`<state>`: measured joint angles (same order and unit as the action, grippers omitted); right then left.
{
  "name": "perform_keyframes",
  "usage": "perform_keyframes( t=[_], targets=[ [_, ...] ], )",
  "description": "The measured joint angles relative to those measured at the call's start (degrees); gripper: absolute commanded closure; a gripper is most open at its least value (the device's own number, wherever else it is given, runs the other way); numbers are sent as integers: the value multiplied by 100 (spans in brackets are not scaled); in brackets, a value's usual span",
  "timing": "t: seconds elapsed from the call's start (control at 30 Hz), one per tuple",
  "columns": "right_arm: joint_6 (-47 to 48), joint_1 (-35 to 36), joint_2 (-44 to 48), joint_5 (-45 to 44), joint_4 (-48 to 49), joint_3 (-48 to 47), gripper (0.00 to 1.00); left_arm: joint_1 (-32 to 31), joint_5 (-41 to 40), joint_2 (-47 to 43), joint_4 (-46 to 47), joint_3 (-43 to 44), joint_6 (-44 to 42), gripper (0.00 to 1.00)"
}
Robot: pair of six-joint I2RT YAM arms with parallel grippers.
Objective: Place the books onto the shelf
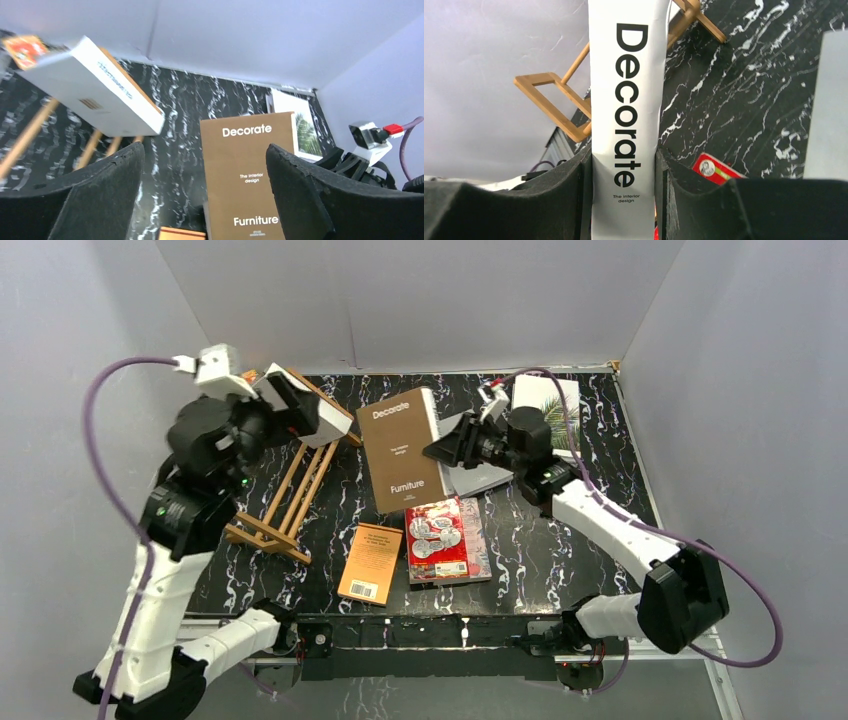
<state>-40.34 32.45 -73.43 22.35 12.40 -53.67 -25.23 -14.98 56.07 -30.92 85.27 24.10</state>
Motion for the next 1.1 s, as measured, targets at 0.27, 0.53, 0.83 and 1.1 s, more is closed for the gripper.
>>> perform_keyframes(
  t=[0.27,0.53,0.83,1.1],
  targets=[
    [1182,1097,-1231,-463,-87,-1856,70,0,-544,-433,-417,1327,-592,10],
    [1943,1353,-2758,-551,72,-3805,71,0,-754,-546,-970,2006,-837,9],
    [2857,1427,-3888,-527,590,-4645,70,2,-868,-525,-1377,2022,-857,8],
    [3729,1587,-4905,-278,590,-5923,71,0,-890,-522,-1652,2020,-824,8]
  ],
)
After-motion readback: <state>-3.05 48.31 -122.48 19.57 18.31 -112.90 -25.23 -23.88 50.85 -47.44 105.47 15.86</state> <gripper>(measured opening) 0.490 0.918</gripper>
